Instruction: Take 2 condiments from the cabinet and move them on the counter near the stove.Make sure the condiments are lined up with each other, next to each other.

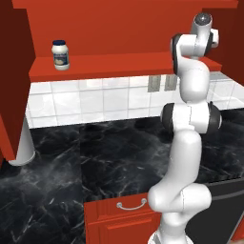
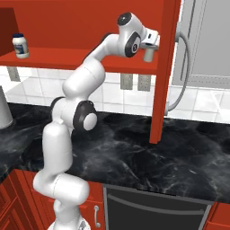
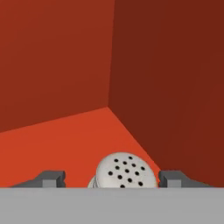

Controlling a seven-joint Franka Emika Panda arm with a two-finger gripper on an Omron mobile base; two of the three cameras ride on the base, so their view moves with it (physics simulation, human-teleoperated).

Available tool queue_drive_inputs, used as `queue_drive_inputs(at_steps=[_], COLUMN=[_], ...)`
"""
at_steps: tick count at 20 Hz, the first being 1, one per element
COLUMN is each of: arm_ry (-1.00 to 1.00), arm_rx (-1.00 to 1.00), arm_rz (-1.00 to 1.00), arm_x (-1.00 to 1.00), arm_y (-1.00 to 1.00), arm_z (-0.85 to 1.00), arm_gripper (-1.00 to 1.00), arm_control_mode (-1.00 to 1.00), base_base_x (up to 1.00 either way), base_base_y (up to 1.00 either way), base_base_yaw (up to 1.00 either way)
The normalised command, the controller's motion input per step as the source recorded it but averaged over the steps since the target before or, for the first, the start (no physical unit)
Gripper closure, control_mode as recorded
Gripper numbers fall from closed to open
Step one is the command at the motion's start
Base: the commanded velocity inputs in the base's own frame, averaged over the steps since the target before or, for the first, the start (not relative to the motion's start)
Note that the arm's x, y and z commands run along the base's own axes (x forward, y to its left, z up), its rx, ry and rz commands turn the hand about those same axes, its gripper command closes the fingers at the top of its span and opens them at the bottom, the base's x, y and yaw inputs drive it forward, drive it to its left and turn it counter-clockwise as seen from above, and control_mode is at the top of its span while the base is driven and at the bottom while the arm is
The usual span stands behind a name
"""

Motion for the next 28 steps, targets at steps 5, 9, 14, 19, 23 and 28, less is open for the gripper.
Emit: queue_drive_inputs(at_steps=[5, 9, 14, 19, 23, 28], arm_ry=[0.02, 0.03, -0.07, -0.08, -0.04, -0.04], arm_rx=[0.00, 0.00, -0.05, -0.08, -0.09, -0.09], arm_rz=[0.00, 0.00, 0.00, 0.01, 0.02, 0.04], arm_x=[0.01, 0.03, -0.34, -0.51, -0.56, -0.62], arm_y=[-0.23, 0.00, 0.24, 0.53, 0.56, 0.58], arm_z=[-0.12, 0.00, 0.00, 0.00, 0.00, 0.00], arm_gripper=[1.00, 1.00, 1.00, 1.00, 1.00, 1.00], arm_control_mode=[-1.00, -1.00, -1.00, -1.00, -1.00, -1.00], base_base_x=[0.00, 0.00, 0.00, 0.00, 0.00, 0.00], base_base_y=[0.00, 0.00, 0.00, 0.00, 0.00, 0.00], base_base_yaw=[0.00, 0.00, 0.00, 0.00, 0.00, 0.00])
